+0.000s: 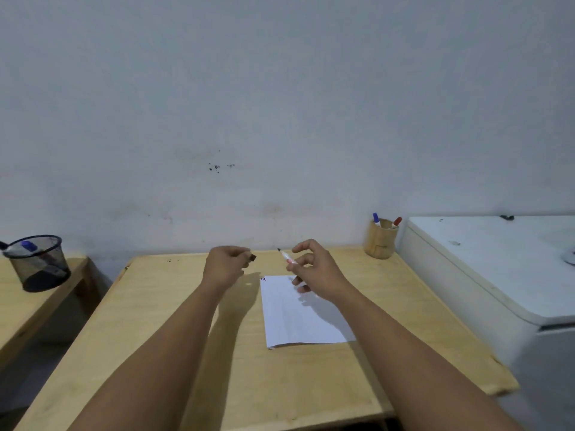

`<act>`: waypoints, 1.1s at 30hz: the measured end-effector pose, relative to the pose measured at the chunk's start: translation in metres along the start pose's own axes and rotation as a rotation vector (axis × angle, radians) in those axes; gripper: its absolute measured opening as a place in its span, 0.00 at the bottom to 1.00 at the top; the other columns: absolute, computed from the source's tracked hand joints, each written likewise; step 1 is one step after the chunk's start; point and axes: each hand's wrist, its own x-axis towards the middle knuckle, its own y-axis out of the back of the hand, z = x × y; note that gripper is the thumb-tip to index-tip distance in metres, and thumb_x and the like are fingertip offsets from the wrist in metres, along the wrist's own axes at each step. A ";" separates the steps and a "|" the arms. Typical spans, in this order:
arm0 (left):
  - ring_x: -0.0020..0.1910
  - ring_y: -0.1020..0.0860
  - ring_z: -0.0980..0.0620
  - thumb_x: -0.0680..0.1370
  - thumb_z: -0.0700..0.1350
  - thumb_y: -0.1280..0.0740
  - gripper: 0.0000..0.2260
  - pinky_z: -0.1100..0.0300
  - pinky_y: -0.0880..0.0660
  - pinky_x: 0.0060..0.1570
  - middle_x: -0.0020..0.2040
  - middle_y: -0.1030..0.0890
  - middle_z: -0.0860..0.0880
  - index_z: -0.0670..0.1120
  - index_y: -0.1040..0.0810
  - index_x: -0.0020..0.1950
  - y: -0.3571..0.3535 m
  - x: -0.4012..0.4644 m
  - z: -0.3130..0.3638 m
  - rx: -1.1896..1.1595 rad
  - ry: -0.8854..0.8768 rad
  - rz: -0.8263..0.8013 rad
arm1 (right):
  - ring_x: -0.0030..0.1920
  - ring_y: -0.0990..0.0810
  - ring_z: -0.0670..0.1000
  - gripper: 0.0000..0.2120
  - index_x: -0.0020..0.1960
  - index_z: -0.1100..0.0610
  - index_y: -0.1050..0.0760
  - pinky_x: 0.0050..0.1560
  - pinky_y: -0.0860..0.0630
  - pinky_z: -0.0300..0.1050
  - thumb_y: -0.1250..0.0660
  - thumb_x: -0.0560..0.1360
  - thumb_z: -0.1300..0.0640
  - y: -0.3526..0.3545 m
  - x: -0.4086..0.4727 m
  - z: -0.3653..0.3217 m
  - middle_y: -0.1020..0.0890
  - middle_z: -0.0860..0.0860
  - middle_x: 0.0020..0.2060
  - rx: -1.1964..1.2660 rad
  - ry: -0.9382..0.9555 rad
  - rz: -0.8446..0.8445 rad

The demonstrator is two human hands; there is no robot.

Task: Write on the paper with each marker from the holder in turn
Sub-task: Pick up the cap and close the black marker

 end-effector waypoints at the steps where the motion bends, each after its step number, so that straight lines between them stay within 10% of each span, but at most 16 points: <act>1: 0.44 0.19 0.49 0.81 0.39 0.32 0.06 0.54 0.20 0.47 0.47 0.13 0.44 0.41 0.14 0.50 0.000 -0.003 0.009 -0.061 0.009 -0.004 | 0.34 0.15 0.48 0.09 0.54 0.49 0.22 0.35 0.19 0.44 0.26 0.80 0.61 -0.002 -0.002 0.002 0.13 0.55 0.47 -0.055 0.030 0.005; 13: 0.42 0.18 0.52 0.80 0.41 0.29 0.06 0.47 0.18 0.54 0.46 0.13 0.43 0.41 0.13 0.51 -0.019 -0.032 0.055 -0.042 -0.082 -0.108 | 0.44 0.12 0.49 0.06 0.51 0.52 0.13 0.43 0.21 0.39 0.23 0.75 0.60 0.009 -0.022 -0.016 0.11 0.50 0.47 -0.146 0.126 0.107; 20: 0.41 0.18 0.49 0.79 0.39 0.29 0.07 0.51 0.16 0.48 0.42 0.14 0.44 0.46 0.13 0.43 -0.050 -0.042 0.070 0.095 -0.149 -0.109 | 0.34 0.15 0.45 0.05 0.51 0.57 0.14 0.39 0.16 0.42 0.23 0.75 0.63 0.027 -0.030 -0.017 0.11 0.56 0.46 -0.083 0.108 0.166; 29: 0.47 0.17 0.45 0.79 0.40 0.31 0.08 0.48 0.15 0.49 0.44 0.15 0.44 0.41 0.13 0.54 -0.112 -0.037 0.082 0.118 -0.116 -0.186 | 0.32 0.16 0.46 0.08 0.45 0.54 0.15 0.40 0.19 0.42 0.23 0.75 0.66 0.070 -0.028 0.005 0.14 0.50 0.38 -0.031 0.055 0.263; 33: 0.52 0.16 0.43 0.79 0.42 0.35 0.20 0.47 0.16 0.53 0.52 0.15 0.45 0.48 0.22 0.71 -0.142 -0.024 0.096 0.206 -0.163 -0.287 | 0.40 0.16 0.51 0.10 0.57 0.53 0.16 0.47 0.20 0.44 0.26 0.78 0.65 0.110 -0.009 0.005 0.19 0.47 0.39 -0.150 0.063 0.317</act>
